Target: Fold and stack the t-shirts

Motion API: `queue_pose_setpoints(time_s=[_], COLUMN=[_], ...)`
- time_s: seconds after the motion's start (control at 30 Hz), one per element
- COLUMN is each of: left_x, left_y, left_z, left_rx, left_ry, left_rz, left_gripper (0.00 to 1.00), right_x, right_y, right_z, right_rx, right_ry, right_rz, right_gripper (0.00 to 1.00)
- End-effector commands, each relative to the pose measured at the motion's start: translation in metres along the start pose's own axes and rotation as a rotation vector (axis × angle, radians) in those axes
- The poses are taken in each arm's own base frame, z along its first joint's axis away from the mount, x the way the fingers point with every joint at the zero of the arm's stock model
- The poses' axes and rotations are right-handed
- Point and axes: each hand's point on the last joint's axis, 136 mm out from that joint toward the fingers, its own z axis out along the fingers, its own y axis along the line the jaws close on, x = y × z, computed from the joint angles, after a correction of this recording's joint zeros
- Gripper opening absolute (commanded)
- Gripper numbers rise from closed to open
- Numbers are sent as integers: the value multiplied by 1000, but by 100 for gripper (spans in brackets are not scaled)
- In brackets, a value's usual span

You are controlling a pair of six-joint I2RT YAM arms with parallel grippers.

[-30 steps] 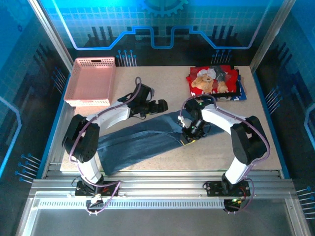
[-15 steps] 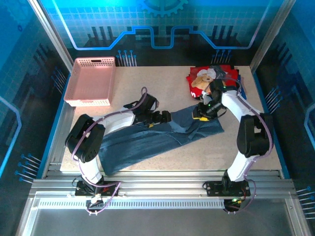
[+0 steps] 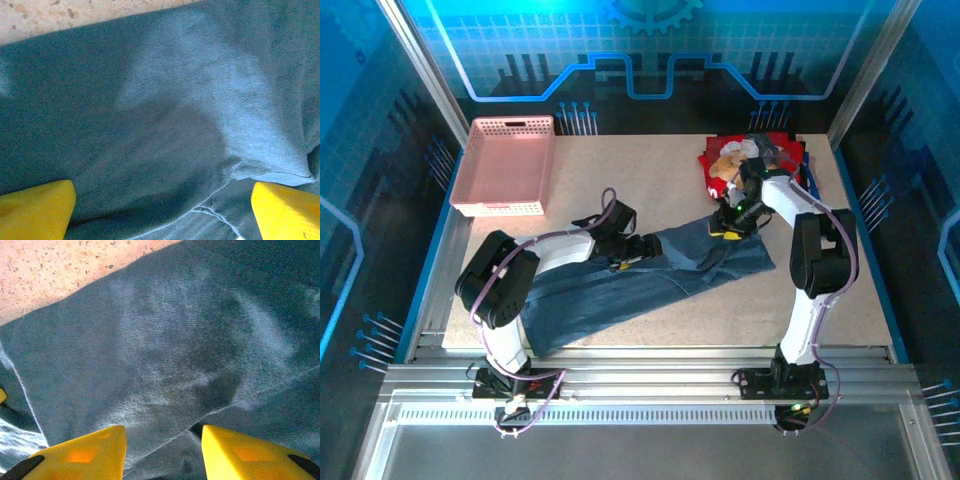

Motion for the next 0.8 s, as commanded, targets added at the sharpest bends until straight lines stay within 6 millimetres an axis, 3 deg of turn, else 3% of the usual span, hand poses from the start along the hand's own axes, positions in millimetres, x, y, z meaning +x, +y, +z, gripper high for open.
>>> queue_pose_setpoints(time_s=[0.0,0.27,0.43,0.57,0.77], left_x=[2,5,10,15,18], left_y=[18,37,45,53,58], left_z=[3,1,2,3,5], left_rx=[-47,-107,-128,-153,-160], left_ry=[-5,-11,-4,6,13], left_rz=[-38,-42,-27,-19,-21], left_gripper=[92,92,92,92,92], right_x=[-1,-34,-57,-70,-82], right_y=[-9,-17,-15,-13,-9], right_z=[5,14,9,5,-2], right_rx=[22,64,85,87,82], right_ry=[23,-44,-102,-132,-142], right_rz=[34,89,106,104,100], right_gripper=[45,36,12,0,0])
